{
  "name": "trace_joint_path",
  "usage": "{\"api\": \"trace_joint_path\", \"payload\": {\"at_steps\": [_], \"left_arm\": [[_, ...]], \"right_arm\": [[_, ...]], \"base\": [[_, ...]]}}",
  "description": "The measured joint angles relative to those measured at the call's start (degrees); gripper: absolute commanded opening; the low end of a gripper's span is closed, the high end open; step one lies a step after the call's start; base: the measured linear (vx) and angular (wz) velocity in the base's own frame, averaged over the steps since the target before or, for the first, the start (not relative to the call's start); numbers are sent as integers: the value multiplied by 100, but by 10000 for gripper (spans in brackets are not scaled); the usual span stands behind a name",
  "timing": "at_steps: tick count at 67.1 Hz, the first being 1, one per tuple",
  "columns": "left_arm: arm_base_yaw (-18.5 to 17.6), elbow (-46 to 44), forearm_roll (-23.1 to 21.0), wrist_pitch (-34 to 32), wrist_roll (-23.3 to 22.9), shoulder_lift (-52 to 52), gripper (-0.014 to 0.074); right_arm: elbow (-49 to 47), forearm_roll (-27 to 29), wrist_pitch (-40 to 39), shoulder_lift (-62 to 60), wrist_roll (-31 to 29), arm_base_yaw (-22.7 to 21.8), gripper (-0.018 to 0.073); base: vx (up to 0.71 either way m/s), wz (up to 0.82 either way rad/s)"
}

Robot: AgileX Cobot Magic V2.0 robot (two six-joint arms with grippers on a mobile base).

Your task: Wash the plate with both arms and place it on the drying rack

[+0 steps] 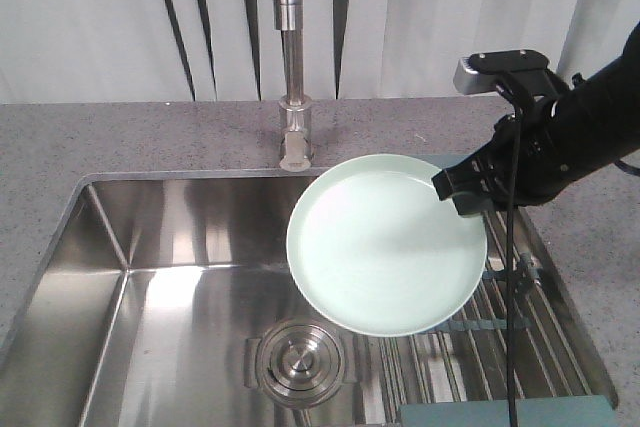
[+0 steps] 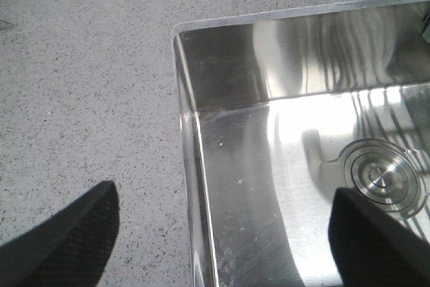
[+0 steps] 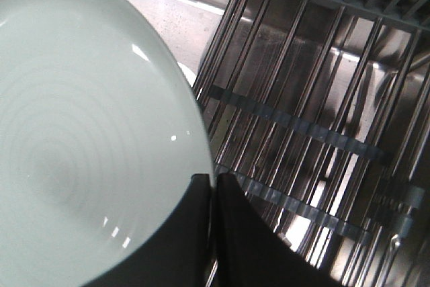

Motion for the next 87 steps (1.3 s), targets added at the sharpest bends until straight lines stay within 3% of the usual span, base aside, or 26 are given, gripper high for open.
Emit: {"api": "trace_joint_path", "payload": {"at_steps": [24,44,68,87], "left_arm": [[0,0,0,0,0,0,584],[0,0,0,0,0,0,584],[0,0,0,0,0,0,584],[0,0,0,0,0,0,584]], "right_arm": [[431,79,-461,-200,438,927,-1],[-170,195,-548,564,660,1470,-1],[-1743,90,-365,1761,680,1461,-1],[-2743,28,-39,2405,538,987,-1]], "base": [[0,0],[0,0],[0,0],[0,0]]}}
